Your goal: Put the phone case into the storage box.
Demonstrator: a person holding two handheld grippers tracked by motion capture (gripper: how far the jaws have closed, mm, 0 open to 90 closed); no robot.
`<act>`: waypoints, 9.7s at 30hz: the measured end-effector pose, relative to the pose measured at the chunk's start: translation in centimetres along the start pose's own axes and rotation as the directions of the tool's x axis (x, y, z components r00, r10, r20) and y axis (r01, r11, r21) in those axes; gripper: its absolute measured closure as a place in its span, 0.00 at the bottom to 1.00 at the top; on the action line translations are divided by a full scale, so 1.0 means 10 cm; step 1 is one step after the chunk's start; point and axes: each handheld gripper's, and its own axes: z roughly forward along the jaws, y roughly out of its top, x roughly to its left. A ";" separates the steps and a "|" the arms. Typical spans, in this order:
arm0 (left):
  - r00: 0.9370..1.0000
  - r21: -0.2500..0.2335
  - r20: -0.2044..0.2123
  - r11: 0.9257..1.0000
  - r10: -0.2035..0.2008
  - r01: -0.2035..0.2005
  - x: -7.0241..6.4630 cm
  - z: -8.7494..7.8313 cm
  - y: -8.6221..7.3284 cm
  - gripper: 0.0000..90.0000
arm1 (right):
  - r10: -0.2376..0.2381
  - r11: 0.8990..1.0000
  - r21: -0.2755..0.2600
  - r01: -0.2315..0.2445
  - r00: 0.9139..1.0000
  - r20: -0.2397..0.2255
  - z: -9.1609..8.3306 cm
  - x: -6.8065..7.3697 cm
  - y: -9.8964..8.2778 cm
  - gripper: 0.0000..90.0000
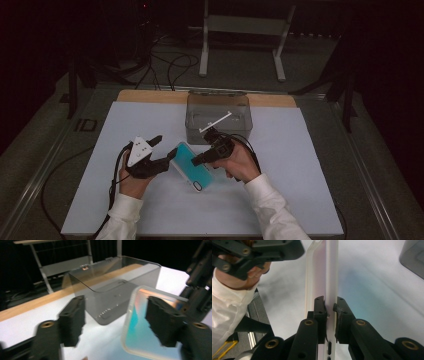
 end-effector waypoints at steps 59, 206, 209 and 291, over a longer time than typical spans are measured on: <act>0.965 -0.038 -0.240 0.994 -0.109 0.103 0.26 -0.71 -0.65 0.00 | 0.103 0.980 -0.184 -0.075 0.984 0.148 -0.46 -0.08 0.20 0.91; 0.969 -0.038 -0.228 0.995 -0.094 0.088 0.19 -0.68 -0.64 0.00 | 0.477 0.862 -0.420 -0.283 0.730 0.488 -1.00 -1.07 0.83 0.91; 0.969 -0.039 -0.228 0.995 -0.094 0.087 0.19 -0.68 -0.64 0.00 | 0.491 0.857 -0.422 -0.297 0.719 0.492 -1.00 -1.12 0.80 0.91; 0.969 -0.046 -0.229 0.995 -0.094 0.085 0.17 -0.69 -0.64 0.00 | 0.492 0.871 -0.325 -0.369 0.641 0.589 -0.66 -1.52 0.49 0.90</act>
